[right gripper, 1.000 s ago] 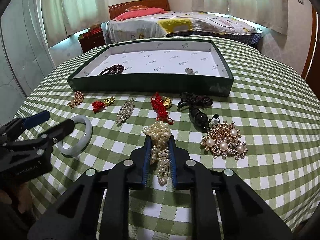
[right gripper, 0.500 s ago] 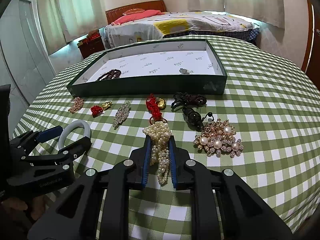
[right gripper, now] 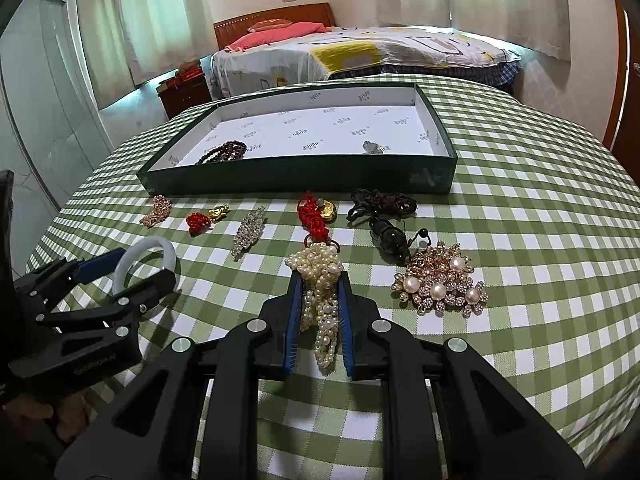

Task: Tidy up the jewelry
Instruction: 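Grasp the white jade bangle rim with the left gripper while the right gripper lifts the pearls, then lower the pearls into the box with the right gripper while the left gripper places the bangle there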

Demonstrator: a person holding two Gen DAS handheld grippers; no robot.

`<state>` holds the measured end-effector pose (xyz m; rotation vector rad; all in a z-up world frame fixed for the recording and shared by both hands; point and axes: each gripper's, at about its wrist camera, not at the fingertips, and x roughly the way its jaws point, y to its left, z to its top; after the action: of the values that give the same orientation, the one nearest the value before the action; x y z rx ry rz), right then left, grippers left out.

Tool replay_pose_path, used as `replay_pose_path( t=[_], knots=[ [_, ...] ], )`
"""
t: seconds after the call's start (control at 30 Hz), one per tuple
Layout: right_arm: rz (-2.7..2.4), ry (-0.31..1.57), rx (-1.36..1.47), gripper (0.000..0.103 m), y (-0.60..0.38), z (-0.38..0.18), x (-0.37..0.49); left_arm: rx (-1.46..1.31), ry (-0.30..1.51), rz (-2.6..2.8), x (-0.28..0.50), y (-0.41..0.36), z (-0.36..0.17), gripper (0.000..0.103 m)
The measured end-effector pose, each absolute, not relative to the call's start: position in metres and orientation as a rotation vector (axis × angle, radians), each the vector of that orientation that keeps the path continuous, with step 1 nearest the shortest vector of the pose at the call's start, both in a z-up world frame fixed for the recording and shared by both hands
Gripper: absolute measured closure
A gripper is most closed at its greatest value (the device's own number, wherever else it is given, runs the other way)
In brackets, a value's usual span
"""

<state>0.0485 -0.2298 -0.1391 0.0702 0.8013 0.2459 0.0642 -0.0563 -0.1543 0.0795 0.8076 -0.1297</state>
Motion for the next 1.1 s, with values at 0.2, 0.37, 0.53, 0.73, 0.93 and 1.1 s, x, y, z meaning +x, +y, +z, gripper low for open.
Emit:
replay_pose_path(
  t=[0.2, 0.37, 0.53, 0.73, 0.93, 1.1],
  knots=[
    [0.252, 0.764, 0.09, 0.086, -0.231, -0.123, 0.047, 0.09, 0.745, -0.129, 0.066, -0.054, -0.133, 0.035],
    [0.253, 0.717, 0.113, 0.086, -0.235, -0.099, 0.058, 0.066, 0.697, -0.126, 0.082, -0.048, -0.108, 0.035],
    [0.242, 0.662, 0.116, 0.086, -0.238, -0.076, 0.084, 0.038, 0.674, -0.135, 0.107, -0.045, -0.091, 0.035],
    [0.233, 0.599, 0.096, 0.086, -0.238, -0.054, 0.135, 0.03, 0.636, -0.128, 0.147, -0.045, -0.076, 0.035],
    [0.225, 0.582, 0.103, 0.086, -0.235, -0.053, 0.191, 0.016, 0.632, -0.113, 0.198, -0.043, -0.074, 0.035],
    [0.21, 0.627, 0.085, 0.086, -0.236, -0.069, 0.236, 0.009, 0.661, -0.088, 0.238, -0.04, -0.082, 0.035]
  ],
)
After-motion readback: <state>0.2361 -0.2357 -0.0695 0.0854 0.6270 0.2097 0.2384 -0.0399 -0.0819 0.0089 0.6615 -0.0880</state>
